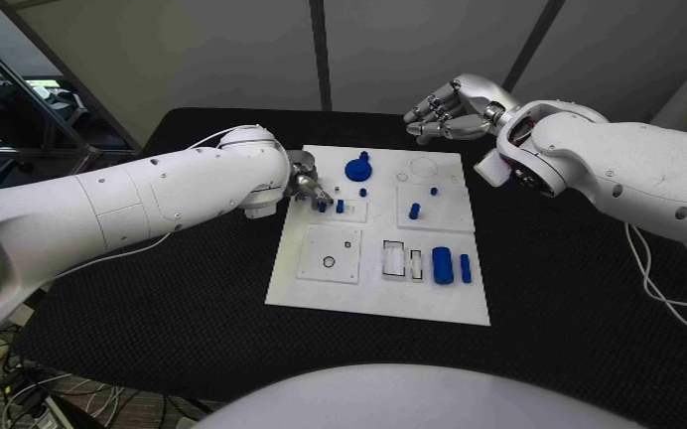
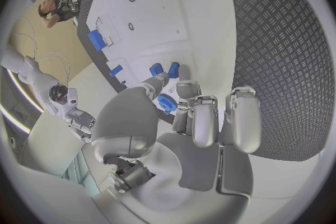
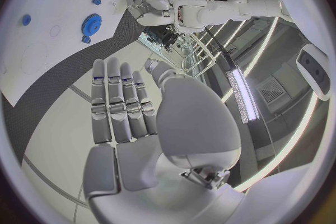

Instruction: Assemble the parts on the task board

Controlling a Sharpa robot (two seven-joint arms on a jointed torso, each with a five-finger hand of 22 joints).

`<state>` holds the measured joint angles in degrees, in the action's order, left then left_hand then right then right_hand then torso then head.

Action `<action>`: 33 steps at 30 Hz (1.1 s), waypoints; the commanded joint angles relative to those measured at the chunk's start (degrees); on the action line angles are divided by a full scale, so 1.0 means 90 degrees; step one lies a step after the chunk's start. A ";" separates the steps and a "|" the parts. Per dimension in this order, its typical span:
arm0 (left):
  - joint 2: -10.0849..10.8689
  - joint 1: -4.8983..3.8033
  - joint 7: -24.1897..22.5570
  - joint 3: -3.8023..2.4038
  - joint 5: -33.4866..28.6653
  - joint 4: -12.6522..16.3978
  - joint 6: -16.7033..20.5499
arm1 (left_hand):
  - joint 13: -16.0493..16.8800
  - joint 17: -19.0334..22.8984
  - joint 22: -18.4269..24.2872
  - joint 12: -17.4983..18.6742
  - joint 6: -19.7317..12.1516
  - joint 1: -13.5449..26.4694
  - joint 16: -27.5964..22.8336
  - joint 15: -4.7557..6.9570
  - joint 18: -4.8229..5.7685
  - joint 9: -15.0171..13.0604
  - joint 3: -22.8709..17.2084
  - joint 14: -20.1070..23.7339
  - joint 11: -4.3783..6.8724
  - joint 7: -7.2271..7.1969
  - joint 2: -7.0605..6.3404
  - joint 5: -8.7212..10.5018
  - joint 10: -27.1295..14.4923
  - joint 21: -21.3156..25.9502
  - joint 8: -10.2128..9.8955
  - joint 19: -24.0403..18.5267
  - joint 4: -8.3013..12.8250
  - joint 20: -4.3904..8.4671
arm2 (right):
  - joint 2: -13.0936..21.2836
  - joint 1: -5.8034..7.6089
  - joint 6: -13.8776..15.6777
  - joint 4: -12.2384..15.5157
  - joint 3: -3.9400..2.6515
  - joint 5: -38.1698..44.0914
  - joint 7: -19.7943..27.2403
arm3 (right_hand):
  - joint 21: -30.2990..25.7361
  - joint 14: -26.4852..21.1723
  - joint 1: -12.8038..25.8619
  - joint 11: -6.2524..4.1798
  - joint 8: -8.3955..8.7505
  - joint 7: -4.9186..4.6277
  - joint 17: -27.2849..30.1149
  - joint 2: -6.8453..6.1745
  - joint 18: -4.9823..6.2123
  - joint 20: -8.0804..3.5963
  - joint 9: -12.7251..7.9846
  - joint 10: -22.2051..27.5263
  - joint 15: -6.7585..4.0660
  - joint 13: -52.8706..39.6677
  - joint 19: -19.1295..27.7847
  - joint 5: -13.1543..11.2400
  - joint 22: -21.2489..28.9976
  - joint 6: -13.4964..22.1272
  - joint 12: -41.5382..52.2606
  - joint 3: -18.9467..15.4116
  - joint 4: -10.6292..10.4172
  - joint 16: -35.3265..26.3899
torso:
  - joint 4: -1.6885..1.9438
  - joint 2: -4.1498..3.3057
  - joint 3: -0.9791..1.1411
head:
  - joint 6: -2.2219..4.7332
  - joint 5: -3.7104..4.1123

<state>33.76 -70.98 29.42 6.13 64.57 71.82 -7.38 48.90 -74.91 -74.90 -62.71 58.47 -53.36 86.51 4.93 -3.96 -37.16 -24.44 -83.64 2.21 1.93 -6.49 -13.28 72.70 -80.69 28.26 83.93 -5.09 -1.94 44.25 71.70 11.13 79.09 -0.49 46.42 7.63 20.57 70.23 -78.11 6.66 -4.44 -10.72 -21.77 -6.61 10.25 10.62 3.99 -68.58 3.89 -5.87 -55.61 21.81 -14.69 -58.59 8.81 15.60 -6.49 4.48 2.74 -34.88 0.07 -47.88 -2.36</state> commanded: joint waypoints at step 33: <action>0.0005 -0.0003 -0.2725 -0.0221 -0.0163 0.0013 0.2222 | -0.2786 0.3178 0.2847 0.2887 -0.1690 -0.2744 -0.5284 -0.0848 -0.0680 0.1359 0.1184 0.2658 -0.0966 0.0693 -0.0019 0.0037 -0.3063 0.6086 -0.1204 -0.2986 0.0252 -0.0756 | 0.0061 0.0012 0.0060 0.0009 -0.0002 -0.0001 0.0074 | -0.0050 0.0025 -0.0225 0.0004 -0.0013 -0.0019 0.0023 0.0023 0.0013 -0.0017 0.0000 -0.0011 0.0019 0.0072 -0.0048 0.0071 -0.0004 0.0004 0.0007 0.0270 0.0228 -0.0071 | -0.0011 0.0004 -0.0003 | 0.0096 0.0129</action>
<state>34.07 -70.95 14.87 4.05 60.75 72.10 7.84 24.56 -46.90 -49.67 -37.30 42.86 -77.42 39.15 -2.72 -9.37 -25.50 -13.81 -59.44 -6.45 8.26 -6.57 -13.28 44.80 -26.29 17.60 56.67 -3.25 -8.70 44.76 71.70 11.22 79.16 -0.48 46.42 7.68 20.34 70.23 -79.69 6.66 -4.44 -10.72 -21.64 -6.39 10.24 10.61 3.99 -68.58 3.89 -5.28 -55.62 22.60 -14.65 -58.59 8.81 17.74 -4.35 4.01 2.74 -34.84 0.05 -47.13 -1.34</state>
